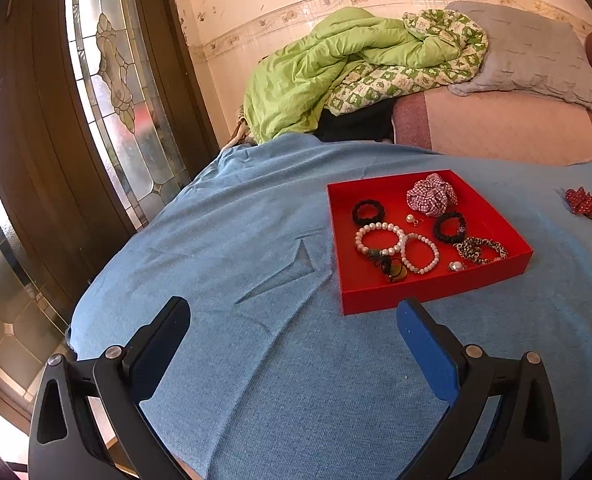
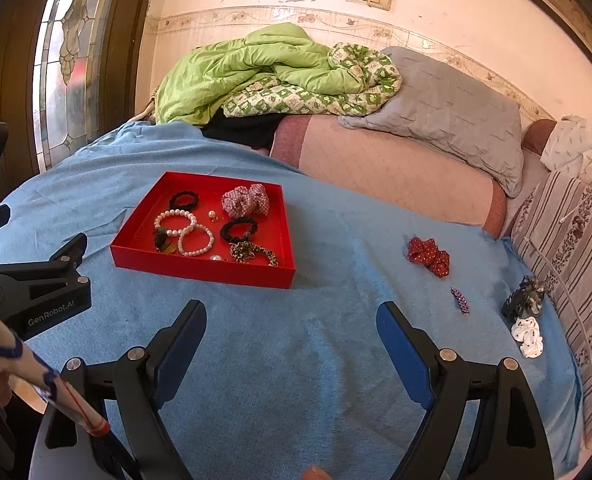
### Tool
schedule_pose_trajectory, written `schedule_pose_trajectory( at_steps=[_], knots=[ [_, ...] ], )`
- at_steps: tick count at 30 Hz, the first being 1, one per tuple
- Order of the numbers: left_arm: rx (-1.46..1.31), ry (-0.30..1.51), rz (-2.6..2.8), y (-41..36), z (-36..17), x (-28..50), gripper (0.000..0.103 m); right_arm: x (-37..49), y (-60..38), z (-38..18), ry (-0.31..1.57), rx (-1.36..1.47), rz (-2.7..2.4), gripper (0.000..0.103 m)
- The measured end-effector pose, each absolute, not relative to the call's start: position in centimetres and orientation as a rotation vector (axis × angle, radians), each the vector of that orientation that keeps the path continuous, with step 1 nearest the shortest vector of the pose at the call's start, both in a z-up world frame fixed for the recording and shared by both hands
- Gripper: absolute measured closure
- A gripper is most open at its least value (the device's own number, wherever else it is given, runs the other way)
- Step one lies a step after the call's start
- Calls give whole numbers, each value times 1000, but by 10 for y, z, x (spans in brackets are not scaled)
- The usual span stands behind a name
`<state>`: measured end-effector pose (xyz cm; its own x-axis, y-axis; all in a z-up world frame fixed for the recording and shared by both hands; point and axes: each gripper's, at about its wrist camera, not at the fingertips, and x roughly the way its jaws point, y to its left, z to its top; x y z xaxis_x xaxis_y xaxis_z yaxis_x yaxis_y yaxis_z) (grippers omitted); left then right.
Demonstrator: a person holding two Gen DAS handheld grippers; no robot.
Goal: Organize jewelry
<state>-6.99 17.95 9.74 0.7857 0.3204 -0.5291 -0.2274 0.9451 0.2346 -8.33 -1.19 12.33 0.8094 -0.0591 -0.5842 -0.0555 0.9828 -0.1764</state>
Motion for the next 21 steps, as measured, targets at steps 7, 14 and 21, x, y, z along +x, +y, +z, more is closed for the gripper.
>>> schedule_pose_trajectory(
  at_steps=[7,14,21],
  knots=[
    [161,598,300,180,98,-70,0,-83,-12,123,629,-189,-1,13],
    [156,599,302,181,97,-69,0,-83,-12,123,632,-190,-3,13],
    [155,599,302,181,97,-69,0,-83,-13,122,632,-190,-1,13]
  ],
)
